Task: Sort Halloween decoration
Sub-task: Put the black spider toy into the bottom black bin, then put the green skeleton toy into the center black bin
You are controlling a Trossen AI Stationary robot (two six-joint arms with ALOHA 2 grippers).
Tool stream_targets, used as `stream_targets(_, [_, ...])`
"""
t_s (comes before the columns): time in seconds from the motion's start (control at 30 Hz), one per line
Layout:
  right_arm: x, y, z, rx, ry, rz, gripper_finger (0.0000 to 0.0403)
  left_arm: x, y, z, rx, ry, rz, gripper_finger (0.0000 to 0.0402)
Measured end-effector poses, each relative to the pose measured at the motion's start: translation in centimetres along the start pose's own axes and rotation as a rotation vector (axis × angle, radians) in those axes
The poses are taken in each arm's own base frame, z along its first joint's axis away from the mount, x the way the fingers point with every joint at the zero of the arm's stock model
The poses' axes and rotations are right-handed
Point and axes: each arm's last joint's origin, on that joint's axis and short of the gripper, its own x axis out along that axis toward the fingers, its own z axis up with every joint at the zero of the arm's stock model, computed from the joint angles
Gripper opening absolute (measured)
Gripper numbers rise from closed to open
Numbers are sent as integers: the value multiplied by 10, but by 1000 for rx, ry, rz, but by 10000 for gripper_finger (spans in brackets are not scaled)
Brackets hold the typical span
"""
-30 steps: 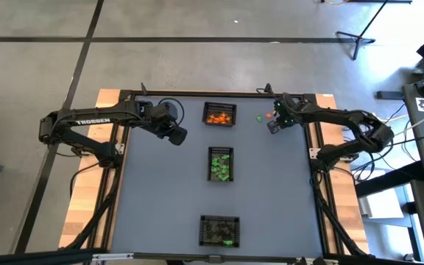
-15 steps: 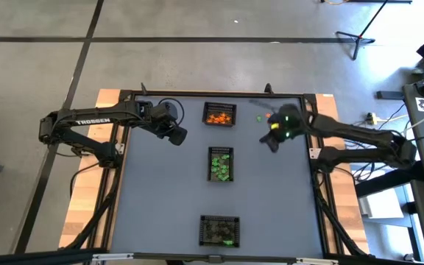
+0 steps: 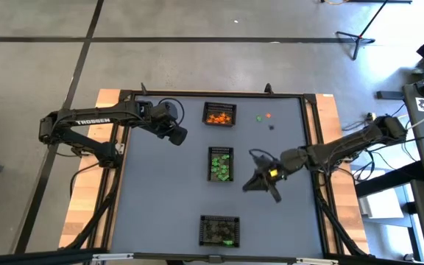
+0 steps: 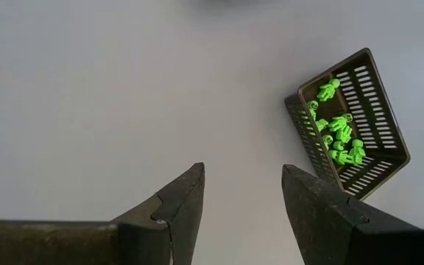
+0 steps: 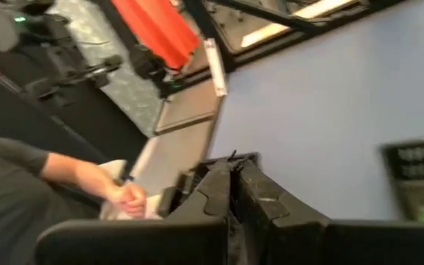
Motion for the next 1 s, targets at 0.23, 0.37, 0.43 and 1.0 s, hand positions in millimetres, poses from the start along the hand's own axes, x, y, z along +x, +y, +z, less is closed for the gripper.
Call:
stream_targets(0.23, [41, 39, 19, -109, 78, 31, 11, 0, 0, 0, 0, 0, 0, 176])
stream_targets(0.37, [66, 51, 23, -194, 203, 1, 11, 0, 0, 0, 0, 0, 0, 176])
stream_targets(0.43, [78, 50, 19, -201, 267, -24, 11, 0, 0, 0, 0, 0, -1, 176])
stream_targets(1.0, [126, 22, -24, -162, 481, -8, 142, 0, 0, 0, 0, -3, -4, 176])
